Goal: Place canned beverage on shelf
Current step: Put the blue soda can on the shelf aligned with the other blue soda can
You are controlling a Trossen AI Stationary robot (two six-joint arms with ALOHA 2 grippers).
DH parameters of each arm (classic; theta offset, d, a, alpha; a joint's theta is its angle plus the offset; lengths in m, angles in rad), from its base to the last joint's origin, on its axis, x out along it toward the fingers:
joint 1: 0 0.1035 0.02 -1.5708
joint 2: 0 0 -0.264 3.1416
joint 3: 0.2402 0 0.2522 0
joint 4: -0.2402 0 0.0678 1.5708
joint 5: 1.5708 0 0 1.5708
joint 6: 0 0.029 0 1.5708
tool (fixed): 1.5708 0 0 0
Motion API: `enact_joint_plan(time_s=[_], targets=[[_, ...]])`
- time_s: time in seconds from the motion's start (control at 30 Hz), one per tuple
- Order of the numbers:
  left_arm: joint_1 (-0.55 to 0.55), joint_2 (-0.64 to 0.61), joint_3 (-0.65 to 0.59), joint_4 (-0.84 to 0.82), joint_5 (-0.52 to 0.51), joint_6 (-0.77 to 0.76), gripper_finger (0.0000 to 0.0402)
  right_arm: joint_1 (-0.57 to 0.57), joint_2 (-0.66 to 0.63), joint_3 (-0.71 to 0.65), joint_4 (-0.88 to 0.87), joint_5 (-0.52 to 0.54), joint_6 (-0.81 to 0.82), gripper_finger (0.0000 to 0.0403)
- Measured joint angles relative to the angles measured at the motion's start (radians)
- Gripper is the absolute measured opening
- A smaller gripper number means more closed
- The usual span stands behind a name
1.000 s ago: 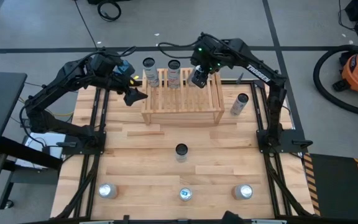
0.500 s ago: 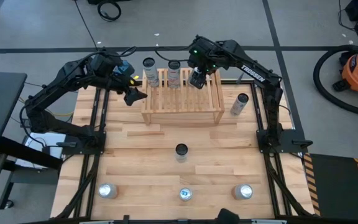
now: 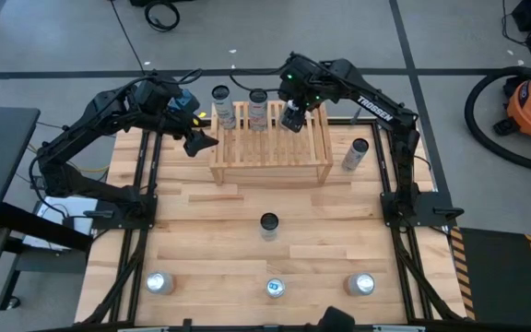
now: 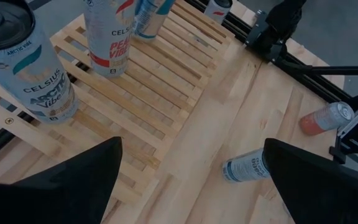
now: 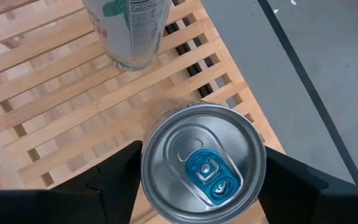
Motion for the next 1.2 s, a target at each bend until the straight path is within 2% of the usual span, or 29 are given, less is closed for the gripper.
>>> enact_joint_plan(time_s=[0.33, 0.57, 1.2], targets=[[0.000, 0.000, 0.000, 0.000, 0.000, 0.000, 0.0393, -0.003, 0.000, 0.000, 0.004, -0.008, 0.011, 0.0283], [0.000, 0.000, 0.000, 0.000, 0.000, 0.000, 0.0393, -0.004, 0.000, -0.001, 0.044, -0.052, 0.011, 0.0283], [0.000, 0.000, 0.000, 0.000, 0.000, 0.000, 0.0393, -0.009, 0.000, -0.002, 0.036, -0.051, 0.010, 0.0284]])
